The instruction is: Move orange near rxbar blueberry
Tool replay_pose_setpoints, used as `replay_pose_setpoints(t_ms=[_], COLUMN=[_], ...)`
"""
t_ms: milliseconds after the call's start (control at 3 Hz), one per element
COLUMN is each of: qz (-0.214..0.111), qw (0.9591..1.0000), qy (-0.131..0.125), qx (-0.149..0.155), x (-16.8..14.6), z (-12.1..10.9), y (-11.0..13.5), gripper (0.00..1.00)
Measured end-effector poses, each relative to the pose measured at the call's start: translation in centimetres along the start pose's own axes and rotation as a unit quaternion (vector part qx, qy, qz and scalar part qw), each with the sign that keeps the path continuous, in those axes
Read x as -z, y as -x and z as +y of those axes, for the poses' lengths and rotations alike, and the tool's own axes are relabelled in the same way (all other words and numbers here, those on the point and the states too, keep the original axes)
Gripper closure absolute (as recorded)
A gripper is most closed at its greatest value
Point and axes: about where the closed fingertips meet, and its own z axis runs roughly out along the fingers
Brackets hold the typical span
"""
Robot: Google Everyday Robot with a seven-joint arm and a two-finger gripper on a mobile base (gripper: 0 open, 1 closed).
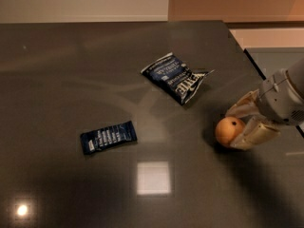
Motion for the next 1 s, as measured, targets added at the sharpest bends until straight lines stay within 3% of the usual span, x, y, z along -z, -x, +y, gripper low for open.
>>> replay_pose_setpoints(t_ms=[333, 1000], qz=[-0.010, -0.034], qw=[0.9998, 0.9977], qy=[0.014, 0.043], qx=[0.009, 0.039], x=[-0.9, -4.2], z=[-1.3, -2.0], y=[3.4, 9.2], gripper=[1.00, 1.00])
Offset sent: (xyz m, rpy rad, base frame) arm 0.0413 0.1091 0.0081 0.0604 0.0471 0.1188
